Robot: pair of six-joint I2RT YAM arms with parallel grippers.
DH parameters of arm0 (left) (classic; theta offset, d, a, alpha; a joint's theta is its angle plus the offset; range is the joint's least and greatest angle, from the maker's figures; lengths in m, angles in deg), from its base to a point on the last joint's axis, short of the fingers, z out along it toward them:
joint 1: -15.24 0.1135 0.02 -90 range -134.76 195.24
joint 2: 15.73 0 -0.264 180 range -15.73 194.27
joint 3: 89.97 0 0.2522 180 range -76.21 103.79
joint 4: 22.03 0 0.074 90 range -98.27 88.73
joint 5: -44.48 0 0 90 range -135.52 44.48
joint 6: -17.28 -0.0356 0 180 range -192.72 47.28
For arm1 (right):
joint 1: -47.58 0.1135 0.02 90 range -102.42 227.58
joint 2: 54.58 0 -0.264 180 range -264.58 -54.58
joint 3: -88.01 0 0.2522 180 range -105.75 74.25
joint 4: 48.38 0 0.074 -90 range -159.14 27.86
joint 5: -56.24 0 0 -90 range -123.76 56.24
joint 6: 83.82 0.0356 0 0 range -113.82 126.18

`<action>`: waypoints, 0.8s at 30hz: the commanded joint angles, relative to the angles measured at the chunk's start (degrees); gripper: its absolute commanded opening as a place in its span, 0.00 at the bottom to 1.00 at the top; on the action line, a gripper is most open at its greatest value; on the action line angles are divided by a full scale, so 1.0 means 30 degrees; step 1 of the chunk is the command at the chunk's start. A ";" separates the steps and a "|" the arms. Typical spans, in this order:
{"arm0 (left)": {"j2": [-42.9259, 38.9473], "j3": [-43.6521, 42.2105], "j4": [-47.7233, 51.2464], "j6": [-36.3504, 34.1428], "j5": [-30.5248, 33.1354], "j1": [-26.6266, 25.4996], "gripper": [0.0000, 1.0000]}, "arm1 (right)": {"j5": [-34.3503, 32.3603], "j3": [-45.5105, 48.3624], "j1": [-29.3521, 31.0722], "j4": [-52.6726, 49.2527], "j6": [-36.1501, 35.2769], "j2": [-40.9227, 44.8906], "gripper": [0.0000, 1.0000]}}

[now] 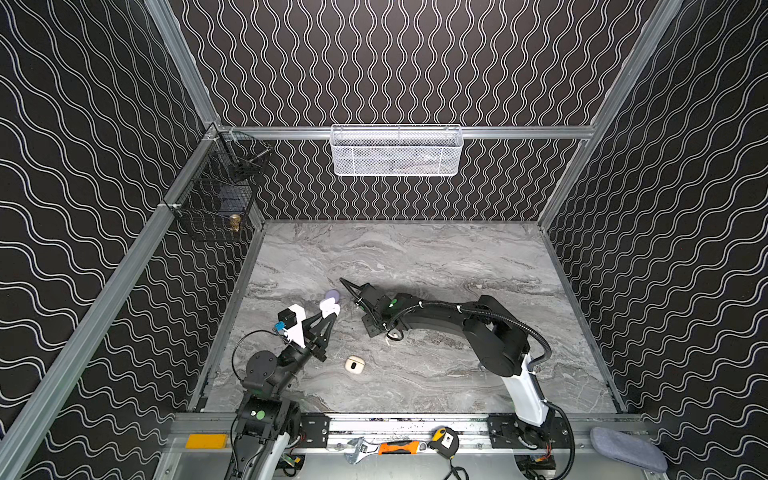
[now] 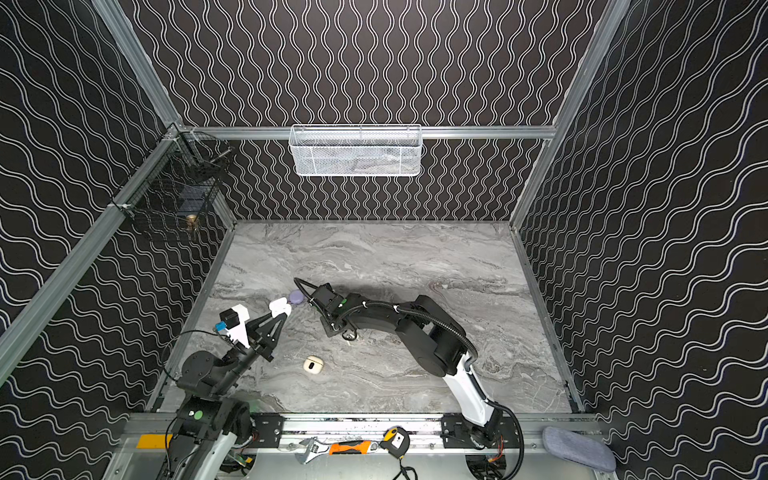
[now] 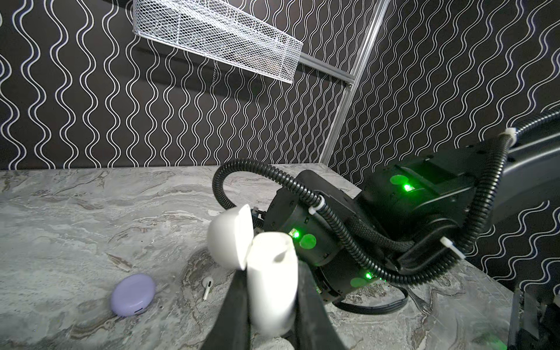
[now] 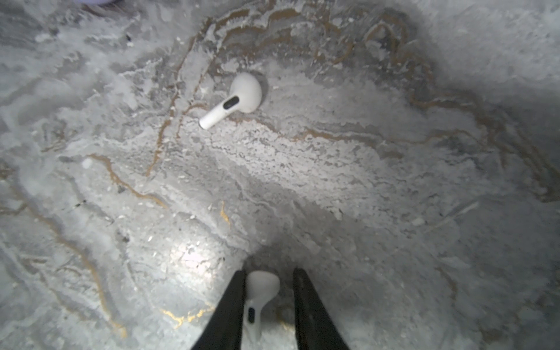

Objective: Insert the wireless bluetooth earbuds into the charging case
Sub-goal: 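Lower the right gripper and grasp a white earbud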

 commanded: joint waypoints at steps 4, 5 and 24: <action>-0.0071 0.0121 -0.0235 -0.0356 -0.0058 0.0015 0.00 | 0.0172 0.0149 0.0032 -0.0527 0.0282 -0.0090 0.24; -0.0073 0.0149 -0.0204 -0.0378 -0.0097 0.0016 0.00 | 0.0180 0.0177 0.0032 -0.0518 0.0327 -0.0099 0.23; 0.1412 -0.0277 -0.4075 0.0182 -0.3012 0.0014 0.00 | -0.0855 0.3673 0.0061 0.2920 0.1829 0.5427 0.14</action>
